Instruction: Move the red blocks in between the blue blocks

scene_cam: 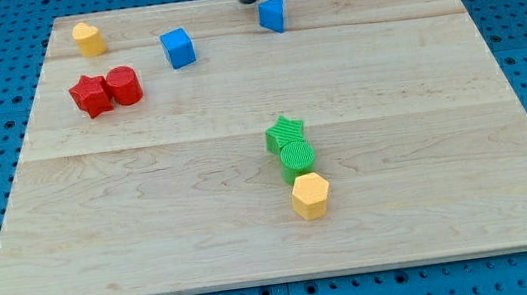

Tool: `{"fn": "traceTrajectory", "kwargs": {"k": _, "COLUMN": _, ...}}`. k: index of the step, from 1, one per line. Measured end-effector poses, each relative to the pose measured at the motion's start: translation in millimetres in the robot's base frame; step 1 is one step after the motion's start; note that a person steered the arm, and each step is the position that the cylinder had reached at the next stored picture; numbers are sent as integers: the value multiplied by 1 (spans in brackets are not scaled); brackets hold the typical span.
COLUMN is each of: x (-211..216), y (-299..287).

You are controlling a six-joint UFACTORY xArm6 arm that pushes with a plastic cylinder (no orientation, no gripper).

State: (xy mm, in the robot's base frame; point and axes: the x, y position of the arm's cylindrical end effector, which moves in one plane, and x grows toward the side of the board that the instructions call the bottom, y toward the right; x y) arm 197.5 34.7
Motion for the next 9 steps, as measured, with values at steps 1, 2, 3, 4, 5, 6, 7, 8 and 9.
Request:
{"fn": "traceTrajectory", "kwargs": {"k": 1, "x": 52, "y": 12}}
{"fn": "traceTrajectory", "kwargs": {"k": 2, "x": 101, "y": -1}}
{"fn": "traceTrajectory", "kwargs": {"k": 3, "x": 159, "y": -9}}
{"fn": "traceTrajectory", "kwargs": {"k": 4, "x": 211, "y": -55}}
{"fn": "traceTrajectory", "kwargs": {"k": 5, "x": 220, "y": -102}}
{"fn": "traceTrajectory", "kwargs": {"k": 6, "x": 219, "y": -149}}
{"fn": "traceTrajectory", "kwargs": {"k": 7, "x": 219, "y": -226}}
{"fn": "traceTrajectory", "kwargs": {"k": 8, "x": 198, "y": -296}}
{"fn": "traceTrajectory", "kwargs": {"k": 9, "x": 183, "y": -324}}
